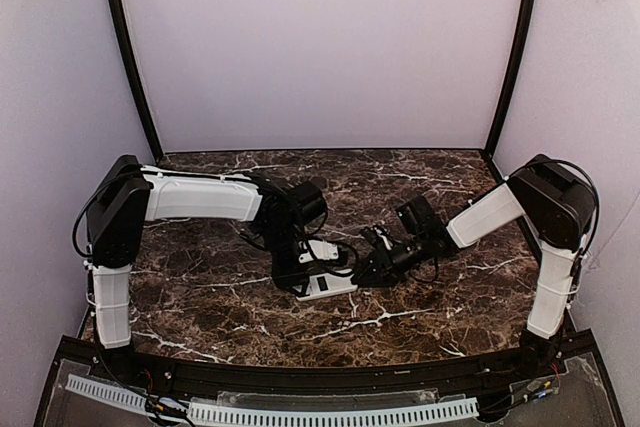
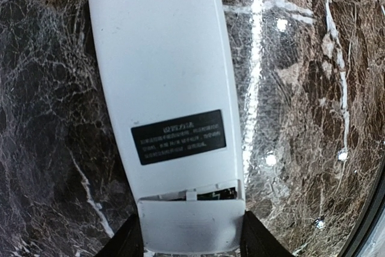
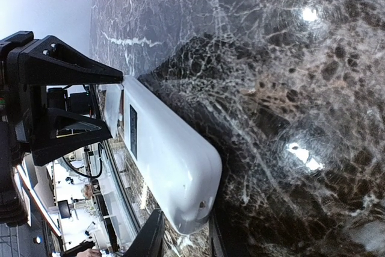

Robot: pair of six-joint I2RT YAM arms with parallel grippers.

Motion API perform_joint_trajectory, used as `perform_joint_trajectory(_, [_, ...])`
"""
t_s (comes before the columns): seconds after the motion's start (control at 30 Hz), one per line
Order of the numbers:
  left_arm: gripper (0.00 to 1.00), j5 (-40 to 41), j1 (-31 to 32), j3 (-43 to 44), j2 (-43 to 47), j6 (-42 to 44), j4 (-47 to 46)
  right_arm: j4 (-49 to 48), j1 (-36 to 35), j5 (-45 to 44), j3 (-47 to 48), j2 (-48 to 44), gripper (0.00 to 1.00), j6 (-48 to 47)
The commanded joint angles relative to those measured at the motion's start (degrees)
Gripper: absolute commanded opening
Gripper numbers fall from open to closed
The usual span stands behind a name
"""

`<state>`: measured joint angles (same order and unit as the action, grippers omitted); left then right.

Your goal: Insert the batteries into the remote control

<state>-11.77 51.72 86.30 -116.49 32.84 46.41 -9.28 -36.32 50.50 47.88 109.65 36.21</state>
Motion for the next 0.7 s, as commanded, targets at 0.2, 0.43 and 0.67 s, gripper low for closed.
perform_joint_trajectory(0.2, [0.51, 1.3, 0.5, 1.4, -0.8, -2.5, 3.6, -2.9, -0.4, 1.4, -0.8, 0.4, 0.24, 1.3])
perform_joint_trajectory(0.43, [0.51, 2.4, 0.7, 2.9, -2.0, -4.0, 4.1, -3.5, -0.9, 1.8, -1.0, 0.5, 0.22, 1.8])
perform_joint_trajectory(0.67, [0.51, 3.3, 1.0, 3.9, -2.8, -4.5, 4.0, -4.1, -1.1, 2.0, -1.8, 0.3, 0.22, 2.1])
